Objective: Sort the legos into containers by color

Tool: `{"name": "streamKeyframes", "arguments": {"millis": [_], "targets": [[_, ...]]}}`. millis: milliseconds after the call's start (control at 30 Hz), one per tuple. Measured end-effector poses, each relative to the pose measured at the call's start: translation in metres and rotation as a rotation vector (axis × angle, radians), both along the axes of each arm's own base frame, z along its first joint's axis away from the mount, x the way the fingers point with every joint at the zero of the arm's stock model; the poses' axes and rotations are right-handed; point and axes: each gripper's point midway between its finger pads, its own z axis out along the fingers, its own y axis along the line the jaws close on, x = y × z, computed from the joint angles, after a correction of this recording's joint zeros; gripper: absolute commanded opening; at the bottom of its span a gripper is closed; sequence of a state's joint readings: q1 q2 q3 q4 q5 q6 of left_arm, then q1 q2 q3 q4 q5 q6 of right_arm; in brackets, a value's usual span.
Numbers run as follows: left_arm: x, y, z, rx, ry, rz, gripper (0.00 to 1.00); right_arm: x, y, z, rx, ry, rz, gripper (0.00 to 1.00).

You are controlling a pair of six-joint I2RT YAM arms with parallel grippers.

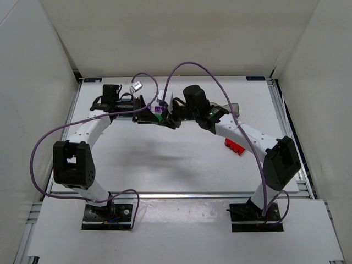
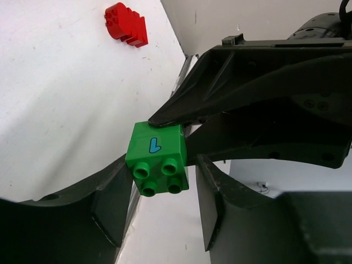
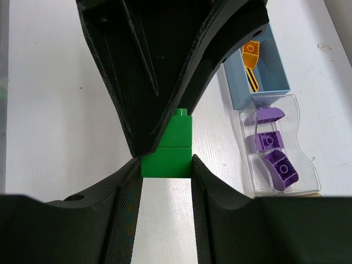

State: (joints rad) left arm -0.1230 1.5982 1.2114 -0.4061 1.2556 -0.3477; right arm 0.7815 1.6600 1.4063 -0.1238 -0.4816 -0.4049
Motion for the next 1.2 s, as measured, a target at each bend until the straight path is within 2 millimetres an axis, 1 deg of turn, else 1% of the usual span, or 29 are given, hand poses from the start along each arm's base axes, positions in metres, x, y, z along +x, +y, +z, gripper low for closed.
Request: {"name": "streamKeyframes", "arguments": {"millis": [67, 167, 200, 333, 467, 567, 700, 767, 833, 900, 967, 1067, 1133, 1200], "targets": [[0.001, 0.0, 0.0, -0.001, -0.002, 0.0, 0.57, 0.0, 0.0, 0.0, 0.0, 0.0, -0.001, 0.02], [0.003, 0.0, 0.0, 0.001, -0.012, 0.007, 0.5, 0.0, 0.0, 0.001, 0.003, -0.004, -0.001, 0.02], [0.003, 0.0, 0.001, 0.001, -0.011, 0.008, 0.45, 0.0, 0.0, 0.001, 0.005, -0.007, -0.002, 0.02], [0.003, -0.001, 0.001, 0.0, 0.001, 0.008, 0.37, -0.001, -0.005, 0.0, 0.005, -0.027, -0.006, 0.02], [-0.002, -0.005, 0.001, -0.009, 0.008, -0.014, 0.35, -0.004, -0.013, -0.001, 0.007, -0.046, -0.016, 0.02], [0.001, -0.003, 0.003, -0.012, -0.013, -0.01, 0.34, -0.011, -0.03, -0.014, -0.023, -0.02, -0.033, 0.01], [0.01, 0.007, 0.003, -0.011, -0.033, 0.023, 0.31, -0.007, -0.062, -0.036, -0.083, 0.026, -0.093, 0.01], [0.018, 0.013, 0.002, 0.004, -0.049, 0.058, 0.31, -0.002, -0.081, -0.044, -0.112, 0.043, -0.135, 0.01], [0.028, 0.018, 0.003, 0.038, -0.071, 0.097, 0.31, 0.005, -0.098, -0.047, -0.131, 0.057, -0.183, 0.01], [0.041, 0.016, 0.01, 0.078, -0.132, 0.115, 0.3, 0.015, -0.114, -0.046, -0.136, 0.069, -0.24, 0.01], [0.057, 0.008, 0.02, 0.135, -0.21, 0.134, 0.29, 0.027, -0.129, -0.046, -0.136, 0.092, -0.306, 0.01], [0.077, -0.01, 0.025, 0.218, -0.304, 0.152, 0.27, 0.046, -0.145, -0.044, -0.129, 0.133, -0.404, 0.01], [0.092, -0.023, 0.021, 0.291, -0.337, 0.171, 0.25, 0.06, -0.147, -0.038, -0.115, 0.163, -0.454, 0.01], [0.105, -0.036, 0.013, 0.339, -0.356, 0.174, 0.25, 0.074, -0.143, -0.03, -0.088, 0.203, -0.492, 0.01]]}}
